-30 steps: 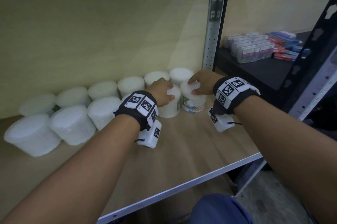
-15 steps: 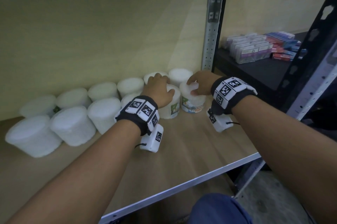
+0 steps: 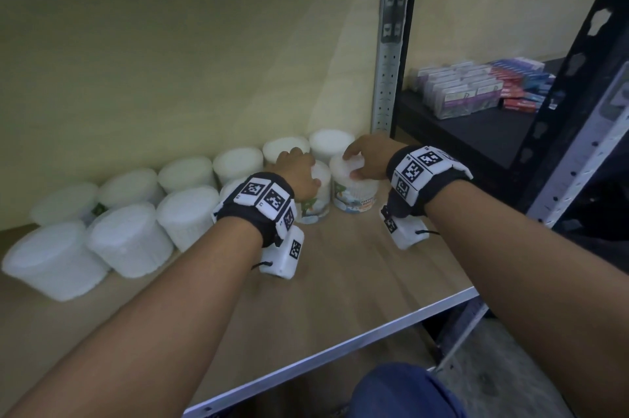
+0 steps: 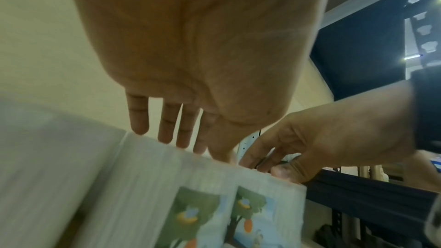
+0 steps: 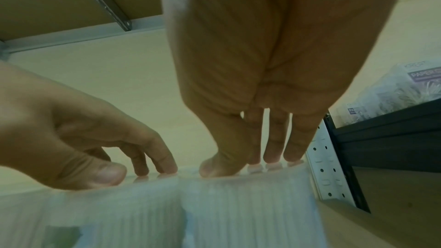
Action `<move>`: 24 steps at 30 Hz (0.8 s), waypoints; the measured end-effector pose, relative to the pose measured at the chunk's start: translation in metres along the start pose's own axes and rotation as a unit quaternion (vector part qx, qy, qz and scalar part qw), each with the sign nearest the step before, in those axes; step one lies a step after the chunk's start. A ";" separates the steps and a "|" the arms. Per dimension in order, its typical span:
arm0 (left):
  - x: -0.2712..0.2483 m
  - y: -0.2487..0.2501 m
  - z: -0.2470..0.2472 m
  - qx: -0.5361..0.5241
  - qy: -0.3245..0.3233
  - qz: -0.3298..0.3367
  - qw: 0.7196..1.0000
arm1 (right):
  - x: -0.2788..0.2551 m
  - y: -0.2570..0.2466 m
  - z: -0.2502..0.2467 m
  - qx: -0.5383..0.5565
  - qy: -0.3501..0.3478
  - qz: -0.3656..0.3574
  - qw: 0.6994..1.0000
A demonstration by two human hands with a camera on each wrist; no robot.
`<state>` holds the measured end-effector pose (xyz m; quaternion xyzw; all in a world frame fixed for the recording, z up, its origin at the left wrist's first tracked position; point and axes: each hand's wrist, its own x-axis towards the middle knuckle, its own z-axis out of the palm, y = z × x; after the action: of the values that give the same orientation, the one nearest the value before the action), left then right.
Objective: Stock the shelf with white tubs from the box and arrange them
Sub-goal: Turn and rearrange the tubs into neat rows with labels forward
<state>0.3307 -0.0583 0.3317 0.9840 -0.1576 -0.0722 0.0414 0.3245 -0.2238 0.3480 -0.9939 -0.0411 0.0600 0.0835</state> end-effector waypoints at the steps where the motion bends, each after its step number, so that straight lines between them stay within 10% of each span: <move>1: 0.000 0.001 -0.002 0.007 -0.015 0.009 1.000 | 0.000 0.000 0.000 0.001 0.000 -0.001 1.000; 24: 0.003 0.003 0.008 -0.030 0.065 -0.036 0.997 | 0.001 0.002 0.002 -0.008 0.003 -0.011 1.000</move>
<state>0.3309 -0.0624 0.3233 0.9899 -0.1171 -0.0142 0.0789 0.3255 -0.2248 0.3454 -0.9941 -0.0517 0.0562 0.0768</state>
